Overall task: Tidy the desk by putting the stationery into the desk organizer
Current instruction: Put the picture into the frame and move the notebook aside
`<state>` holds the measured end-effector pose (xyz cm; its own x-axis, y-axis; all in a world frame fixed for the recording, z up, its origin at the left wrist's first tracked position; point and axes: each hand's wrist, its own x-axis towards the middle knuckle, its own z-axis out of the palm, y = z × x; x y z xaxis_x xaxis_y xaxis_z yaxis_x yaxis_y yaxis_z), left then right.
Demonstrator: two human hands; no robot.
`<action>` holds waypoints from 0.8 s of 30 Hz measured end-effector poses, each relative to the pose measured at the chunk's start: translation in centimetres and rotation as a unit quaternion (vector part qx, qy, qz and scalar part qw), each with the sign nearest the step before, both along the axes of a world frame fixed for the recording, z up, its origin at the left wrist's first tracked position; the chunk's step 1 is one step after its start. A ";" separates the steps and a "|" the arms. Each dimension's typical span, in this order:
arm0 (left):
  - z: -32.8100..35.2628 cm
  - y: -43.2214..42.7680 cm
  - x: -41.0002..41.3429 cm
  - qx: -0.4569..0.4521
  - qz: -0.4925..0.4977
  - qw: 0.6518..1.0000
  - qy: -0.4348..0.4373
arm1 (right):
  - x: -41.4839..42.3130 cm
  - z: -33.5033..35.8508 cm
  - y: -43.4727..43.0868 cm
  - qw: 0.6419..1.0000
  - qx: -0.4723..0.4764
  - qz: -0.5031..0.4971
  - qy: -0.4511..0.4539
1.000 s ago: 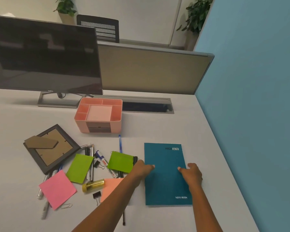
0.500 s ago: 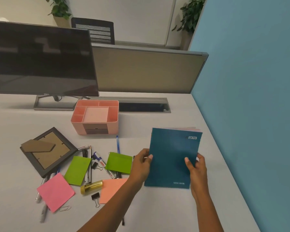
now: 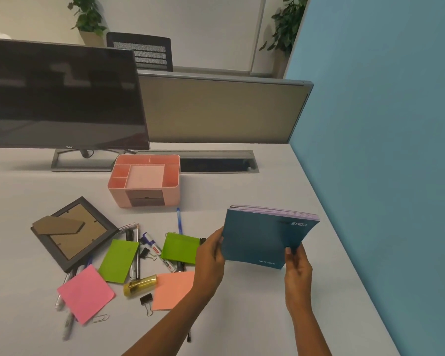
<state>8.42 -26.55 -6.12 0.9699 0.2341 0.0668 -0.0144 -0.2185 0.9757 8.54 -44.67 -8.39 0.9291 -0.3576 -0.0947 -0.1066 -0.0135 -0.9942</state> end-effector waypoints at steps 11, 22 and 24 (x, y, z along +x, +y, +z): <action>-1.5 0.8 3.7 0.076 0.066 0.991 0.085 | 2.3 0.1 1.0 0.993 -0.060 -0.094 0.024; -3.0 2.8 7.2 -0.045 0.071 0.964 0.252 | 6.1 -0.2 0.4 0.978 -0.130 -0.079 0.145; -2.9 3.0 7.6 -0.059 0.080 0.961 0.258 | 6.8 -0.2 0.5 0.978 -0.116 -0.077 0.157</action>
